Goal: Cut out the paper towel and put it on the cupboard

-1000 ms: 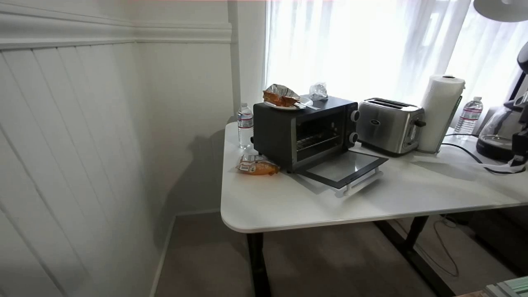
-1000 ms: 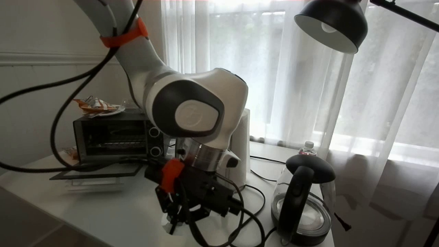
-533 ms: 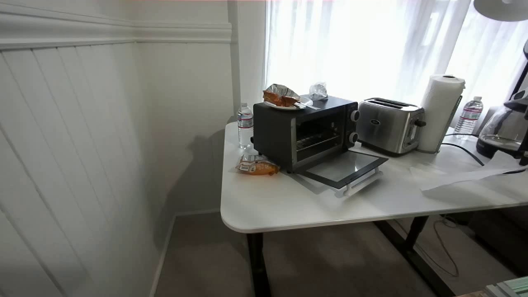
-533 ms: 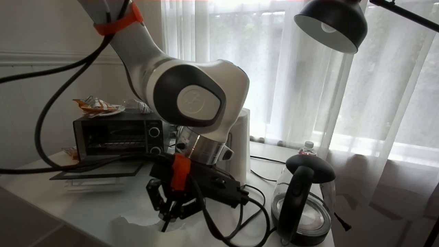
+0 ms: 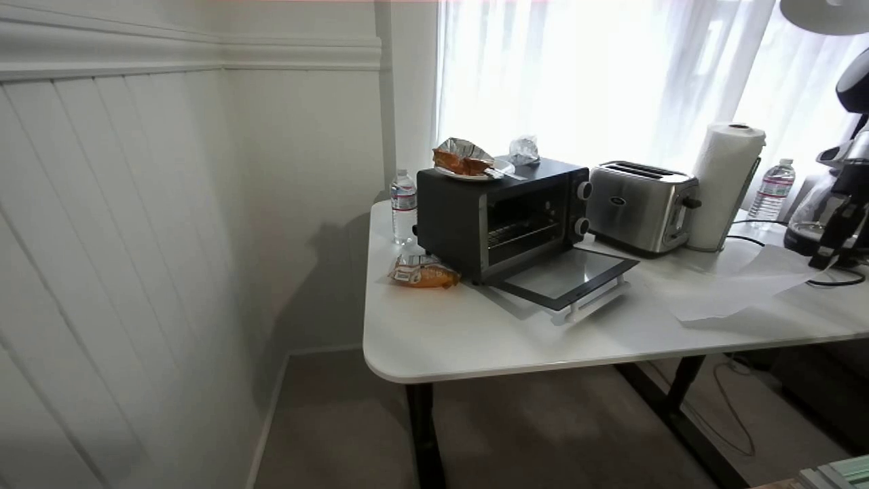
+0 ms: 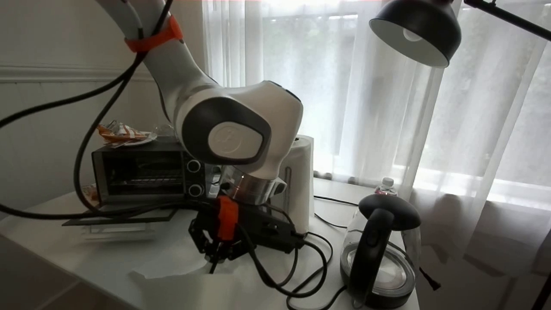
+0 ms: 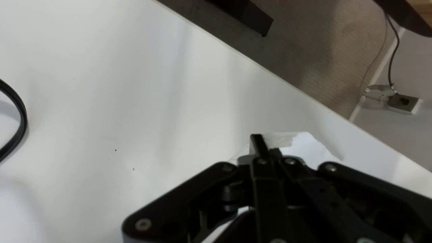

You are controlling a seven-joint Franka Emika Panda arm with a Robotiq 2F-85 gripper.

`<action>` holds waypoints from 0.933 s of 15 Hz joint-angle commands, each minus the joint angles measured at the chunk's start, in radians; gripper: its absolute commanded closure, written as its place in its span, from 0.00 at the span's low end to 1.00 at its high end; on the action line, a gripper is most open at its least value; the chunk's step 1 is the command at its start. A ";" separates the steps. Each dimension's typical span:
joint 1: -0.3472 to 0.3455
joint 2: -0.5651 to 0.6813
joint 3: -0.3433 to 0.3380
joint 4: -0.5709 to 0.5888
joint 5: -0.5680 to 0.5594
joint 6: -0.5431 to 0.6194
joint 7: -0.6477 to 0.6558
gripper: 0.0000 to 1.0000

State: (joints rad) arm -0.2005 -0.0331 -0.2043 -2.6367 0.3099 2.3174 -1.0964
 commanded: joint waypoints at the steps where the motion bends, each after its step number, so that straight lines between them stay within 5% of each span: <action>1: 0.014 0.047 0.003 0.015 0.082 0.067 -0.075 0.72; 3: 0.011 0.058 0.010 0.020 0.052 0.133 -0.067 0.69; 10: 0.019 0.019 0.028 0.018 -0.075 0.379 0.157 0.21; 14: 0.018 -0.073 0.028 -0.028 -0.326 0.285 0.481 0.00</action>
State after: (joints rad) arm -0.1891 0.0031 -0.1782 -2.6060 0.1325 2.6837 -0.8080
